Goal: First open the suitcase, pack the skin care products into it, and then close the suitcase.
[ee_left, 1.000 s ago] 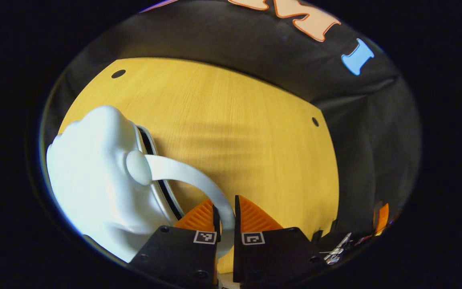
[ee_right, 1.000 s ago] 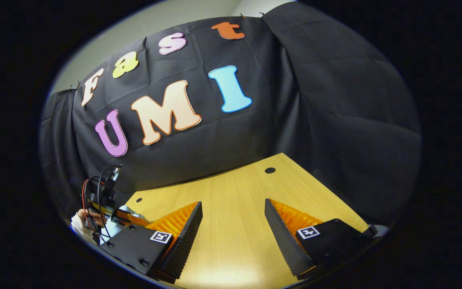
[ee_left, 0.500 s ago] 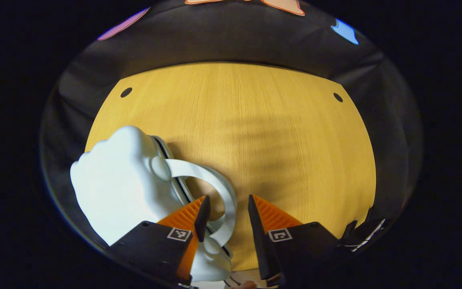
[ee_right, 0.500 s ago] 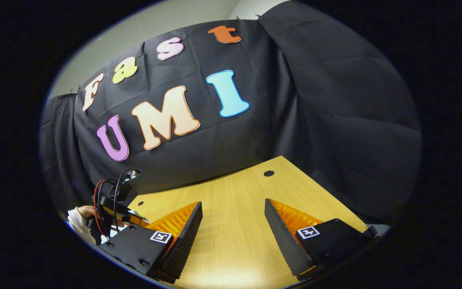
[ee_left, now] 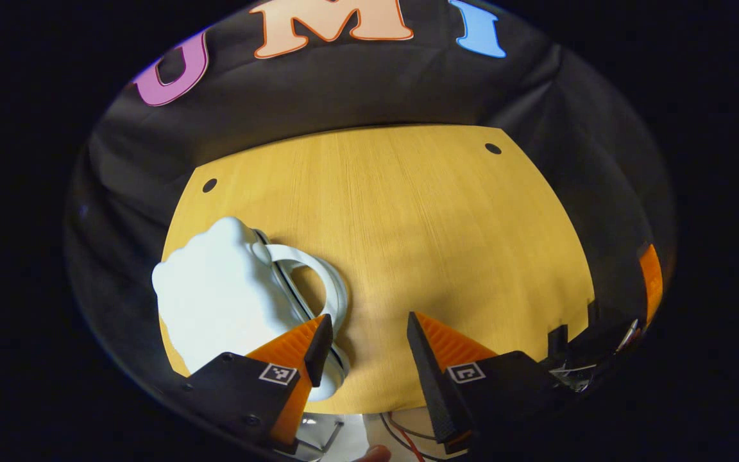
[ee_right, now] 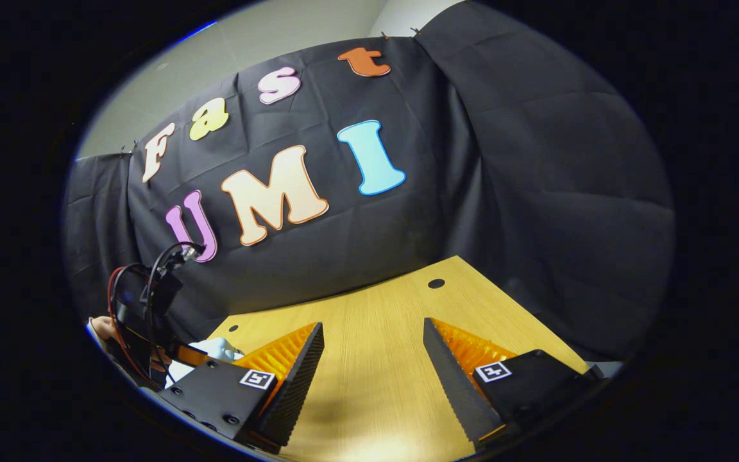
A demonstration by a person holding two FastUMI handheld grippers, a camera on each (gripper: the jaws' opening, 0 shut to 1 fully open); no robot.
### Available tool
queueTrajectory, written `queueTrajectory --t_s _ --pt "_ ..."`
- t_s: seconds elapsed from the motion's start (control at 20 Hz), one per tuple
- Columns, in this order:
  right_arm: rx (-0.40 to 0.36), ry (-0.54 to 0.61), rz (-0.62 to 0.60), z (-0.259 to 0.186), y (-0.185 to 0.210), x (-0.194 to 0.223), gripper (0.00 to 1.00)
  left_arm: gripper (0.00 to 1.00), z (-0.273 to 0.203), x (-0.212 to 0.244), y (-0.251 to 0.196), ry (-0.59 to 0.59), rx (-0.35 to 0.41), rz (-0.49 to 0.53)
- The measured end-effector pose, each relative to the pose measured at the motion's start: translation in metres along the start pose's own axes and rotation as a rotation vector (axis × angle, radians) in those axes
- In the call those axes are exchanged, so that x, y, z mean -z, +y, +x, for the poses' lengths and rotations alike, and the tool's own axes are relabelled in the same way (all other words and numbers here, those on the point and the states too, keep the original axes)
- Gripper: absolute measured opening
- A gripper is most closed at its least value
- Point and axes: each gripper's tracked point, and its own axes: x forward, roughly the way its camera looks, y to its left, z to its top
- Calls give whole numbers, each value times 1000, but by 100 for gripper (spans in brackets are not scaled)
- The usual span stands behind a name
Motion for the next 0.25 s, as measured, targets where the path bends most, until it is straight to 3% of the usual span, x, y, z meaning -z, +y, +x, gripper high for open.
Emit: queueTrajectory --t_s 0.25 --pt "-18 12 -7 -3 -5 2 97 72 -8 7 -14 -9 -1 4"
